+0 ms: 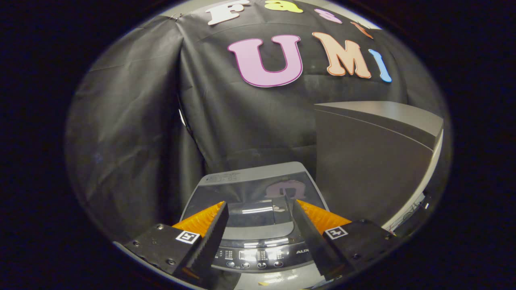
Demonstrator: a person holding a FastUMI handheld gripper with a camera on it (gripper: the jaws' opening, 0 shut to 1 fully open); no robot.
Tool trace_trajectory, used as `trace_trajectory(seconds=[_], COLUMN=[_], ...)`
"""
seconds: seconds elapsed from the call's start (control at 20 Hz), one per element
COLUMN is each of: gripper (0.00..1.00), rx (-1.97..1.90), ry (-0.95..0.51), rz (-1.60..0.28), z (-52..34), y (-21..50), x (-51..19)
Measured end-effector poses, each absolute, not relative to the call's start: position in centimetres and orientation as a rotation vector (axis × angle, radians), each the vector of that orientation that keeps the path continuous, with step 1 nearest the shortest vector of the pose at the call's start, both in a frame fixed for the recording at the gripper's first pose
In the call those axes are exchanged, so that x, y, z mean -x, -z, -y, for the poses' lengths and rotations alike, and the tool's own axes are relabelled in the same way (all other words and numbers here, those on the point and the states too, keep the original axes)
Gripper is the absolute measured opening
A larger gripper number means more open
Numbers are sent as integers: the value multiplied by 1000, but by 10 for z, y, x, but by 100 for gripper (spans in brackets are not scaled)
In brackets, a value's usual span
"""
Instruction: Put the clothes into the washing machine and then close the washing machine lid.
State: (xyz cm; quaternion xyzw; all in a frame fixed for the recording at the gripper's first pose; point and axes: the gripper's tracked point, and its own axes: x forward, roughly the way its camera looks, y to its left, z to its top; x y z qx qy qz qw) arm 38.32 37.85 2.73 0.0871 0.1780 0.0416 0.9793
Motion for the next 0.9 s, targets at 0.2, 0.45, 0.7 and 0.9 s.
trace_trajectory(seconds=[0.2, 0.45, 0.7, 0.9], gripper=[97, 97, 97, 97], rx=[-211, -143, -87, -119], ry=[-111, -143, -166, -194], rz=[-389, -408, -399, -333], z=[-376, -370, -359, -351], y=[-30, -24, -23, -32], x=[-355, -320, -291, -275])
